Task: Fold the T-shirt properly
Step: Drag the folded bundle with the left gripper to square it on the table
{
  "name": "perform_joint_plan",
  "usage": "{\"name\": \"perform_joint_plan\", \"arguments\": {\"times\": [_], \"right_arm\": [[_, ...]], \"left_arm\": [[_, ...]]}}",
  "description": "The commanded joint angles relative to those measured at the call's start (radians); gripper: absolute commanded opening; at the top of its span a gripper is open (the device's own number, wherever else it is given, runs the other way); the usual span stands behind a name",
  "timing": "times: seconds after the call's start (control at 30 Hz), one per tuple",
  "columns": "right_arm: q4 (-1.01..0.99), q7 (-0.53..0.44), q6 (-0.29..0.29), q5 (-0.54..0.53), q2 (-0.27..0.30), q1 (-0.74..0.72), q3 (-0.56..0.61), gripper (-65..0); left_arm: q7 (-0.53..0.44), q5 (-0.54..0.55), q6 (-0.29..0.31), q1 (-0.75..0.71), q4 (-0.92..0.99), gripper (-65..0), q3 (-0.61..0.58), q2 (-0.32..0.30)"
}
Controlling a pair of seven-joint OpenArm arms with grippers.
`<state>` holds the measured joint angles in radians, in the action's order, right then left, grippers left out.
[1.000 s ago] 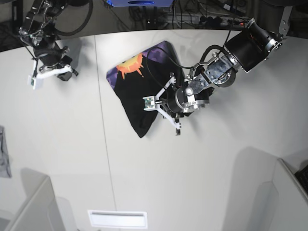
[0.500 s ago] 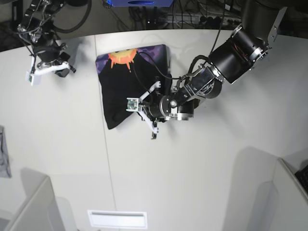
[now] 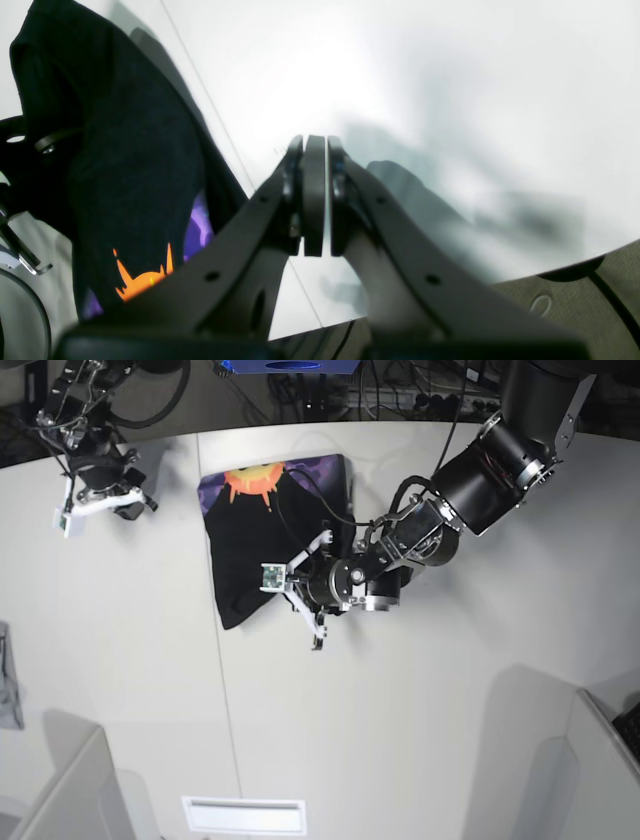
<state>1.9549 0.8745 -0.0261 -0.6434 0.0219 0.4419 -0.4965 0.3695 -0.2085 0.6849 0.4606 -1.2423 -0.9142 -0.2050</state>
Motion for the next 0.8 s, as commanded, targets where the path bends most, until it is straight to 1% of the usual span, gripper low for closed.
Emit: {"name": "perform_joint_plan", "arguments": {"times": [0.0, 0.07, 0.17, 0.33, 0.77], "right_arm": [[0.013, -0.013, 0.007, -0.005, 0.01, 0.004, -0.004, -65.0], [0.013, -0.018, 0.007, -0.003, 0.01, 0.019, -0.004, -65.0], [0.013, -0.021, 0.007, -0.003, 0.01, 0.038, -0.004, -65.0], [0.013, -0.021, 0.007, -0.003, 0.014, 0.07, -0.004, -65.0], [0.013, -0.022, 0.007, -0.003, 0.01, 0.07, 0.003, -65.0]], "left_arm": [[0.043, -0.03, 0.013, 0.025, 0.005, -65.0, -0.026, -0.001], [0.043, -0.019, 0.013, 0.06, 0.005, -65.0, -0.095, -0.003], [0.043, -0.019, 0.013, 0.077, 0.009, -65.0, -0.142, -0.004], [0.043, -0.019, 0.013, 0.073, 0.005, -65.0, -0.135, -0.001], [0.046, -0.029, 0.013, 0.083, 0.005, -65.0, -0.131, -0.001]]}}
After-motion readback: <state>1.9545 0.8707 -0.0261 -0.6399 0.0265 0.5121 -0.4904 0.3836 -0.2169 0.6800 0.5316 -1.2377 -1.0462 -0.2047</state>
